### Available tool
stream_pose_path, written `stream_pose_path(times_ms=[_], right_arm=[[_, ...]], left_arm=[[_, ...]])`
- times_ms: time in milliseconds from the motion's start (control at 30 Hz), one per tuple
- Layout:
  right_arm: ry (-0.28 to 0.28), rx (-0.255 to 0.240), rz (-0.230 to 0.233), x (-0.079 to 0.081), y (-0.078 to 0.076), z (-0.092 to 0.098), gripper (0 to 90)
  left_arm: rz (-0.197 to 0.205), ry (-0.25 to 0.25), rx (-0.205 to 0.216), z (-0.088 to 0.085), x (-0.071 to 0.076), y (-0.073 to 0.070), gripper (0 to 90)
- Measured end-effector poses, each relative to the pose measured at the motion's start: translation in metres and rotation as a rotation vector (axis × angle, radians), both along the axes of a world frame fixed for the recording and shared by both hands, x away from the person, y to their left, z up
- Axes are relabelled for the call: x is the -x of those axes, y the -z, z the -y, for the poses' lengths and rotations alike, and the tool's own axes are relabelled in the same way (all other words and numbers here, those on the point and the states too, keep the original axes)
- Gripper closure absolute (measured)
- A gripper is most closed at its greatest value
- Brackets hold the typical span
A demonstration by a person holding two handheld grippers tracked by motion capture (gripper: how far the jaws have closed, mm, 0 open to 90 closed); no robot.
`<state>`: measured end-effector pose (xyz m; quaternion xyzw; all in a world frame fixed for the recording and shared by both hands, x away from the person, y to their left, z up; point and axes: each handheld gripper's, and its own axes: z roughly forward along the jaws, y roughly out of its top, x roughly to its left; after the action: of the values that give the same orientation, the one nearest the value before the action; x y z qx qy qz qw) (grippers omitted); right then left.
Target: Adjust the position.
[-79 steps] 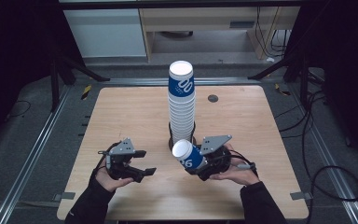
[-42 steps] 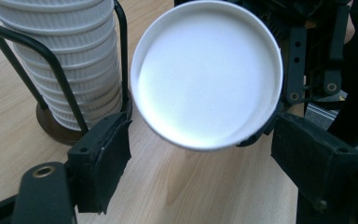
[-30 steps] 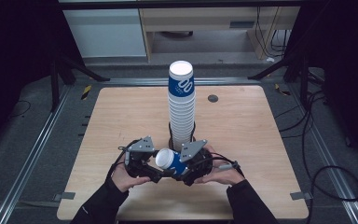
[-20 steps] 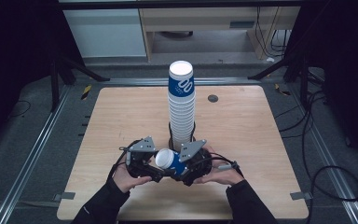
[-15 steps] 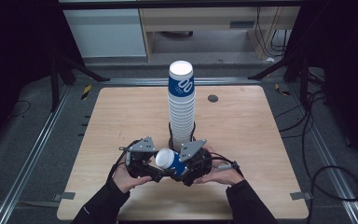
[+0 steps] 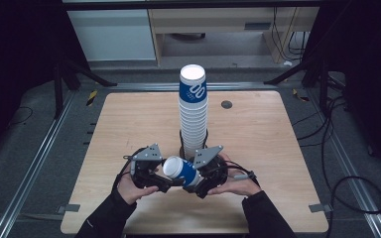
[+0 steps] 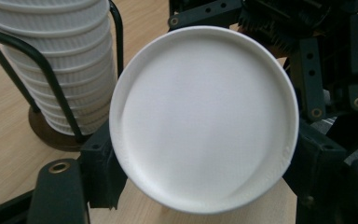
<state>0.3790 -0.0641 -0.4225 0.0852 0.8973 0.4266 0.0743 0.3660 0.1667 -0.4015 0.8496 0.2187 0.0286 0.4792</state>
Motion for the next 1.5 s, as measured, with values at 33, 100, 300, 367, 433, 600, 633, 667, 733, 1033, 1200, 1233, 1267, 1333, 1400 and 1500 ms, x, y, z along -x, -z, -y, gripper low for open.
stream_pose_path(times_ms=[33, 100, 300, 367, 433, 600, 633, 667, 733, 1033, 1200, 1233, 1267, 1333, 1400, 1500], right_arm=[[0.009, -0.009, -0.001, 0.000, -0.002, 0.002, 7.5], [0.027, -0.026, 0.003, 0.000, -0.004, 0.008, 7.4], [0.077, -0.074, -0.016, 0.001, -0.008, 0.026, 7.2], [0.085, -0.087, -0.019, 0.001, -0.008, 0.030, 7.3], [0.088, -0.104, -0.029, 0.001, -0.008, 0.033, 7.1], [0.082, -0.146, -0.055, 0.000, -0.008, 0.035, 7.2], [0.078, -0.148, -0.058, 0.000, -0.006, 0.034, 7.2], [0.078, -0.148, -0.058, 0.000, -0.006, 0.034, 7.2], [0.068, -0.153, -0.067, 0.000, -0.005, 0.032, 7.2], [0.016, -0.183, -0.103, 0.000, -0.002, 0.026, 7.6], [-0.009, -0.184, -0.115, 0.002, 0.000, 0.020, 8.1], [-0.017, -0.182, -0.119, 0.002, 0.001, 0.019, 9.7], [-0.024, -0.181, -0.120, 0.002, 0.002, 0.019, 11.4], [-0.036, -0.189, -0.124, 0.003, 0.002, 0.018, 13.7], [-0.042, -0.187, -0.127, 0.002, 0.003, 0.018, 14.5], [-0.043, -0.185, -0.136, 0.001, 0.004, 0.018, 15.0]], left_arm=[[0.003, -0.005, 0.004, -0.002, 0.000, -0.001, 24.9], [0.008, -0.017, 0.016, -0.007, -0.001, -0.003, 24.9], [0.028, -0.035, 0.072, -0.019, -0.004, -0.006, 24.9], [0.027, -0.031, 0.121, -0.022, -0.005, -0.005, 24.8], [0.030, -0.031, 0.145, -0.024, -0.005, -0.004, 24.8], [0.040, -0.016, 0.196, -0.023, -0.004, -0.001, 24.8], [0.038, -0.012, 0.201, -0.023, -0.004, -0.001, 24.9], [0.041, -0.007, 0.203, -0.022, -0.004, 0.000, 24.9], [0.040, 0.002, 0.207, -0.021, -0.003, 0.001, 24.9], [0.034, 0.065, 0.204, -0.012, 0.001, 0.003, 24.9], [0.031, 0.096, 0.192, -0.006, 0.003, 0.004, 25.0], [0.033, 0.101, 0.189, -0.005, 0.004, 0.004, 25.0], [0.034, 0.104, 0.185, -0.004, 0.004, 0.004, 25.0], [0.031, 0.108, 0.181, -0.004, 0.004, 0.004, 25.0], [0.024, 0.109, 0.179, -0.004, 0.004, 0.005, 25.0], [0.018, 0.106, 0.177, -0.004, 0.003, 0.005, 24.7]])
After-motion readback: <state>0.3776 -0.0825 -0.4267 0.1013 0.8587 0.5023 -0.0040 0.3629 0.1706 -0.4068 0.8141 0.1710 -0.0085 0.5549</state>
